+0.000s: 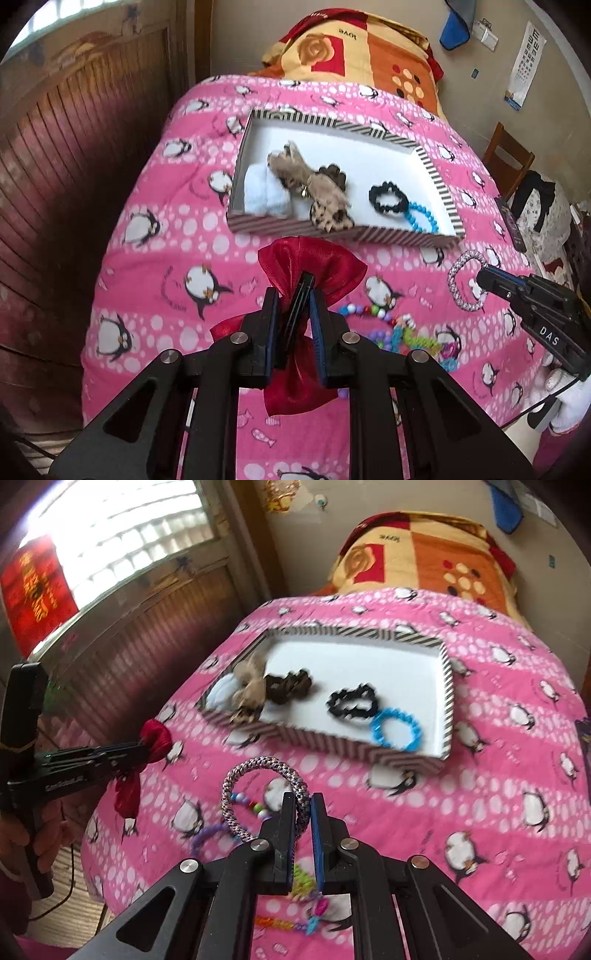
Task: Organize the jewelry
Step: 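Grasp the red bow clip with left tool while right grasps silver bead bracelet, then carry the red bow clip and silver bracelet into the tray, opening both tools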
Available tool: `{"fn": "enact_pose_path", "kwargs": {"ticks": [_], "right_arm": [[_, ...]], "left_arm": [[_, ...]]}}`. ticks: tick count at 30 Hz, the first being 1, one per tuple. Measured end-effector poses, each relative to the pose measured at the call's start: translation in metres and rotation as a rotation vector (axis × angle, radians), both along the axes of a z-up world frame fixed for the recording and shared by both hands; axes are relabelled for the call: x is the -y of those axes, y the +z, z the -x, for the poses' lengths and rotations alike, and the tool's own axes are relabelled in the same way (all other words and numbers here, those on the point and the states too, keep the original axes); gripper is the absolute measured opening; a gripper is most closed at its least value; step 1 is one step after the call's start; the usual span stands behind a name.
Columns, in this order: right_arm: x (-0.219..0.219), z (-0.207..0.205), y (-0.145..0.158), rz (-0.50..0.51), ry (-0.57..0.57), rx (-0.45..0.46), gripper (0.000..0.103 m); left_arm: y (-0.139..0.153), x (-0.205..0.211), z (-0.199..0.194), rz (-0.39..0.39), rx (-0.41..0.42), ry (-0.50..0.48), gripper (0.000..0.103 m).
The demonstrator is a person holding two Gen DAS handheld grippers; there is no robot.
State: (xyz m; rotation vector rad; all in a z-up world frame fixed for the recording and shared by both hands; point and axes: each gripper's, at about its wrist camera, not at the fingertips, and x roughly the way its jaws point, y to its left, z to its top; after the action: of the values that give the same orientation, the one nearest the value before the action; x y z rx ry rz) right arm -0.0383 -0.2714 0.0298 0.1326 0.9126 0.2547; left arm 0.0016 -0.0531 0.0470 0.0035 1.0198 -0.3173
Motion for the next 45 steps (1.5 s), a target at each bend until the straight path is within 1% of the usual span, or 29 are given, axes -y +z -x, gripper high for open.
{"fn": "enact_pose_path", "kwargs": {"ticks": [5,11,16,22,30,35,41,45], "right_arm": [[0.013,-0.015,0.01,0.017,-0.028,0.012,0.007],[0.031,-0.04,0.015,0.034,-0.062,0.01,0.007],[0.044,-0.064,0.014,0.048,-0.081,0.002,0.007],[0.058,-0.098,0.008,0.063,-0.098,-0.017,0.007],[0.069,-0.147,-0.01,0.081,-0.106,-0.059,0.007],[0.073,-0.177,-0.029,0.095,-0.109,-0.1,0.007],[0.076,-0.199,-0.057,0.11,-0.119,-0.154,0.007],[0.079,-0.207,-0.07,0.133,-0.133,-0.176,0.007]], "left_arm": [[0.01,0.016,-0.013,-0.006,0.024,-0.019,0.016],[0.018,0.047,-0.036,-0.014,0.043,-0.054,0.016],[0.015,0.07,-0.06,-0.024,0.029,-0.059,0.016],[0.004,0.093,-0.088,-0.035,0.009,-0.056,0.016],[-0.021,0.115,-0.123,-0.053,-0.032,-0.037,0.016],[-0.039,0.121,-0.144,-0.055,-0.071,-0.01,0.016],[-0.061,0.126,-0.159,-0.062,-0.115,0.004,0.016],[-0.07,0.13,-0.162,-0.073,-0.121,0.001,0.016]]}}
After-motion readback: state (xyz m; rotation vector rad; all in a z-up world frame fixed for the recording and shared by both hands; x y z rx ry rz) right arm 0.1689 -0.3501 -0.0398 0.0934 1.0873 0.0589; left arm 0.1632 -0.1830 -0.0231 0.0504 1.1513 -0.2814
